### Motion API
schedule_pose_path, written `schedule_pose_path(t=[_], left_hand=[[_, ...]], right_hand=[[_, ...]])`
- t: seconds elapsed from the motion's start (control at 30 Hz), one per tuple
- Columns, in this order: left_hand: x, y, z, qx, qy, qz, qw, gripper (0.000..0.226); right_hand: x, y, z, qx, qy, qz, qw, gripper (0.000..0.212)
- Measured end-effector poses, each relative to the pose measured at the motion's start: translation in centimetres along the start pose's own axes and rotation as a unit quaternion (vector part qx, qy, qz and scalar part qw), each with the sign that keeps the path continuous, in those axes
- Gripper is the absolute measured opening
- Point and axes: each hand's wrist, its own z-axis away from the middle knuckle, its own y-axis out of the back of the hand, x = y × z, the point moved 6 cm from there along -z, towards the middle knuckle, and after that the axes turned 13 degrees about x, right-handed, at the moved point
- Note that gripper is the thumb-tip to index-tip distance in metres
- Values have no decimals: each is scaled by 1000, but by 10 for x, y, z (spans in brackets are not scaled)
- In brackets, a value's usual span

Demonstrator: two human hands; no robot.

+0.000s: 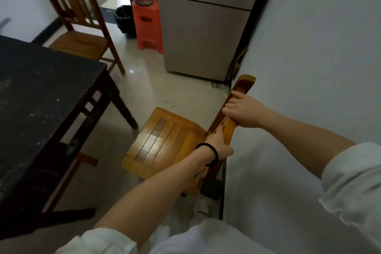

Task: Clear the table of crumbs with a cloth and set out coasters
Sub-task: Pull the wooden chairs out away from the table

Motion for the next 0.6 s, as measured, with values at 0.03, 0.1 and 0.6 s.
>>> schedule_pose_path(t=[0.03, 0.1, 0.6], left_hand=[[1, -1, 0, -3, -5, -14, 1000, 88], [2, 3, 2, -2, -13, -39, 999, 86], [-122, 99, 79, -2, 62, -180, 982, 82]], right_hand=[[1, -1, 3, 3, 2, -10, 1000, 23], [2, 0, 4, 22, 11, -16, 1000, 24], [-133, 59, -58, 107, 129, -139, 976, 39]])
